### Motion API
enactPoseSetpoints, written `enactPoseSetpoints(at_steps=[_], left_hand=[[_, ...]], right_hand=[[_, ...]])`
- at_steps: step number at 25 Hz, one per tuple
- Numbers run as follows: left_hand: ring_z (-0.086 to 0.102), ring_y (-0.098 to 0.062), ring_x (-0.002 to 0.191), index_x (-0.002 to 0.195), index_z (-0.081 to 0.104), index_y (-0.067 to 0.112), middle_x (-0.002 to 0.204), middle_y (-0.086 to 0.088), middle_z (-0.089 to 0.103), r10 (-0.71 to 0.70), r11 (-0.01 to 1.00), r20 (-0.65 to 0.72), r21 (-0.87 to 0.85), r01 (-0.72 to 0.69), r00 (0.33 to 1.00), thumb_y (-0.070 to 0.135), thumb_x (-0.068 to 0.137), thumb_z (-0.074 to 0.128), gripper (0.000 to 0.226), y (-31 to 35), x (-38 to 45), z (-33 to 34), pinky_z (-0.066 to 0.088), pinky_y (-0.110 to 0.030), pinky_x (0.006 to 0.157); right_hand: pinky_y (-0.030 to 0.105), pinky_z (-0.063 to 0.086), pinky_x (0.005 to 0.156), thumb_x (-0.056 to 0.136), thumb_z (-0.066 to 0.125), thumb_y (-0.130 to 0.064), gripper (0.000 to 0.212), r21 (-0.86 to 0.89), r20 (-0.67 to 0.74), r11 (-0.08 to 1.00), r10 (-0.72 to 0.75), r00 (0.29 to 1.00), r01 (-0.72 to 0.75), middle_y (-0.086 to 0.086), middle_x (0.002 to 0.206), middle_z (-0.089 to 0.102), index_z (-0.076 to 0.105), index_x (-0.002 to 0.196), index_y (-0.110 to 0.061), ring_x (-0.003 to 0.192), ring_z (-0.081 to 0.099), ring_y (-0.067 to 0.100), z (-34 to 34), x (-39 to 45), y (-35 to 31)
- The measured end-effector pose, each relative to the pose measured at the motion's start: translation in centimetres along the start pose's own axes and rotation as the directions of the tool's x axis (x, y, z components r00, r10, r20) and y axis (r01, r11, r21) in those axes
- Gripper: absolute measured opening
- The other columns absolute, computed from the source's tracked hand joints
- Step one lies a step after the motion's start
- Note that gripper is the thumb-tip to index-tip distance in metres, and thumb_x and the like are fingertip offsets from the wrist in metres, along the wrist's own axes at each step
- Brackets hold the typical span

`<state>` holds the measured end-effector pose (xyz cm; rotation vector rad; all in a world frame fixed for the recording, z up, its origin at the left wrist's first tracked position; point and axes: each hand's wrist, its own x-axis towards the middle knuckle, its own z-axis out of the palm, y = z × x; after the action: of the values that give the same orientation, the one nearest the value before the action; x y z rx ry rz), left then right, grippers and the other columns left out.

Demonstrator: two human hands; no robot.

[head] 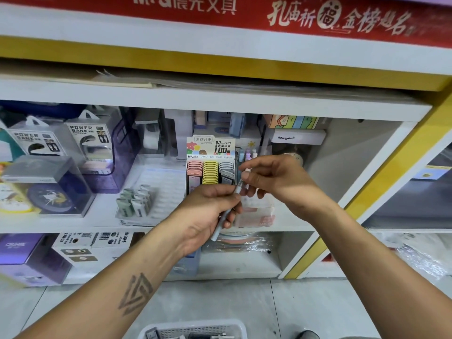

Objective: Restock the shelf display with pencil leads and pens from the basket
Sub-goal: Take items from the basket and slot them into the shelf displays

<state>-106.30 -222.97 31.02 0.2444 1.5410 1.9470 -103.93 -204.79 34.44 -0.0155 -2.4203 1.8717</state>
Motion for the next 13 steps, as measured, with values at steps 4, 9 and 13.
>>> enactPoseSetpoints(at_steps=[4, 9, 13], left_hand=[[0.066, -0.02, 0.077, 0.109, 0.069, 0.004, 0.091, -0.011, 0.072, 0.151, 0.932, -0.058, 0.34, -0.123, 0.987, 0.006, 0.093, 0.063, 0.017, -0.7, 0.5, 0.7, 0.055, -0.026, 0.069], [0.058, -0.013, 0.095, 0.105, 0.068, 0.008, 0.106, 0.002, 0.058, 0.522, 0.293, 0.217, 0.863, -0.412, 0.825, 0.006, 0.088, 0.064, 0.017, -1.6, 0.1, 0.4, 0.047, -0.022, 0.084], [0.055, -0.022, 0.108, 0.1, 0.067, 0.0, 0.113, -0.006, 0.057, 0.47, -0.021, 0.4, 0.897, -0.443, 0.787, -0.002, 0.085, 0.06, 0.016, -2.6, -0.2, 0.4, 0.047, -0.033, 0.09]], right_hand=[[0.027, 0.053, 0.055, 0.088, 0.07, 0.002, 0.014, 0.024, -0.251, 0.994, -0.1, 0.963, 0.109, 0.005, 0.064, 0.071, 0.07, 0.102, 0.001, 0.054, 0.064, 0.018, -1.1, 0.2, -0.7], [0.036, 0.059, 0.065, 0.092, 0.069, -0.012, 0.014, -0.437, -0.462, 0.897, -0.286, 0.839, 0.065, 0.0, 0.072, 0.067, 0.057, 0.098, -0.015, 0.068, 0.07, 0.017, -2.7, 0.3, 0.0], [0.048, 0.058, 0.07, 0.098, 0.057, -0.014, 0.011, -0.649, -0.283, 0.759, -0.314, 0.906, 0.06, 0.009, 0.083, 0.07, 0.05, 0.096, -0.022, 0.08, 0.068, 0.03, -1.7, 0.4, 1.5]])
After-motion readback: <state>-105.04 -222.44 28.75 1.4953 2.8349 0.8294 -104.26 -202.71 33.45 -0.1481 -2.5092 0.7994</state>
